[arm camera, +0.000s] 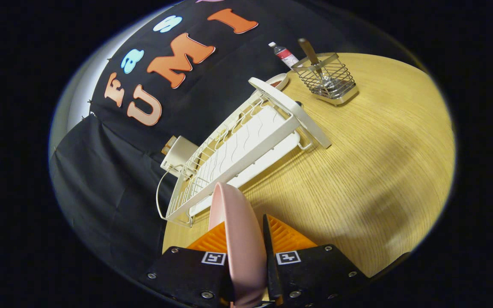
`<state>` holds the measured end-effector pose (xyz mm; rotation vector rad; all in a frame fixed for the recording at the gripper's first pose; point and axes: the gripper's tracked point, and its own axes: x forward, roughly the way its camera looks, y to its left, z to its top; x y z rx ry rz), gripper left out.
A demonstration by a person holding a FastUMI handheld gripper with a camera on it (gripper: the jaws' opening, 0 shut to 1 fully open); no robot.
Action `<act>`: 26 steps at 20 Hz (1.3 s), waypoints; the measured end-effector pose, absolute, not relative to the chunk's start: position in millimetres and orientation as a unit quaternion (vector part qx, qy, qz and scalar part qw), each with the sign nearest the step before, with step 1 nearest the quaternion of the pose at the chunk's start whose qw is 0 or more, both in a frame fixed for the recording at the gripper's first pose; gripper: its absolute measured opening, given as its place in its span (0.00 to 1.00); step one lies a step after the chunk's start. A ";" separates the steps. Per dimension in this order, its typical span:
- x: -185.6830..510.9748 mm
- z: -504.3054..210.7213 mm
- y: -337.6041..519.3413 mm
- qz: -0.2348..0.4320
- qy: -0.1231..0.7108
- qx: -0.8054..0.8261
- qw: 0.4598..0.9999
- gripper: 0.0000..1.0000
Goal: Take the plate from the dish rack, then take the spoon from the basket and place it into the plate.
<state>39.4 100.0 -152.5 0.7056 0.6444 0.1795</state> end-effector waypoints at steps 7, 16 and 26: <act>37.9 -166.4 80.0 0.044 0.319 0.309 0.895 0.38; 40.4 -138.7 -1.3 -0.032 0.238 0.187 0.953 0.81; 65.8 -78.0 -67.0 -0.103 0.102 0.054 0.988 0.98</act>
